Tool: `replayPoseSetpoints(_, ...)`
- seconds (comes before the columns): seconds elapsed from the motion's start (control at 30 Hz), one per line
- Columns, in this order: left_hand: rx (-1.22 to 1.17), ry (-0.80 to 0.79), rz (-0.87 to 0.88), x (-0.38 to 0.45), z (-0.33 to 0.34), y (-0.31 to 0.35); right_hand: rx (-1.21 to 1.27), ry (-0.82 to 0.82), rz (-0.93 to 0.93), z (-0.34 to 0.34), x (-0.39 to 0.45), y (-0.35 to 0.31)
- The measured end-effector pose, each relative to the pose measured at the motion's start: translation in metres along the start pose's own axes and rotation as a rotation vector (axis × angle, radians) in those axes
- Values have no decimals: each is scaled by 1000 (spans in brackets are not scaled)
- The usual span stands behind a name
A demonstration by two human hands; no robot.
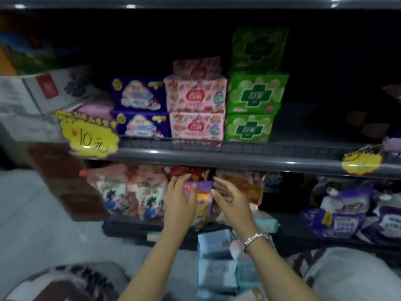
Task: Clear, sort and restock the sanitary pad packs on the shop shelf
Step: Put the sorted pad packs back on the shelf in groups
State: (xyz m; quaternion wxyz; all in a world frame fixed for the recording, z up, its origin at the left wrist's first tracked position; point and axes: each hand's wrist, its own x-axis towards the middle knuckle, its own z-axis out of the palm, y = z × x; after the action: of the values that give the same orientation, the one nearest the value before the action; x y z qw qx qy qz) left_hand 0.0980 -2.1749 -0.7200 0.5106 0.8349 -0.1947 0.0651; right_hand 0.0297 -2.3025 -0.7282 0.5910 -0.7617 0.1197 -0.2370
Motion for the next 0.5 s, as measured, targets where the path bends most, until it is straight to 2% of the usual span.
replayPoseSetpoints(0.3, -58, -17, -309, -59, -3, -120, -60, -189, 285, 82, -61, 77)
replayPoseSetpoints(0.5, -84, -126, -594, -98, -1, -203, -166, -316, 485, 127, -93, 124)
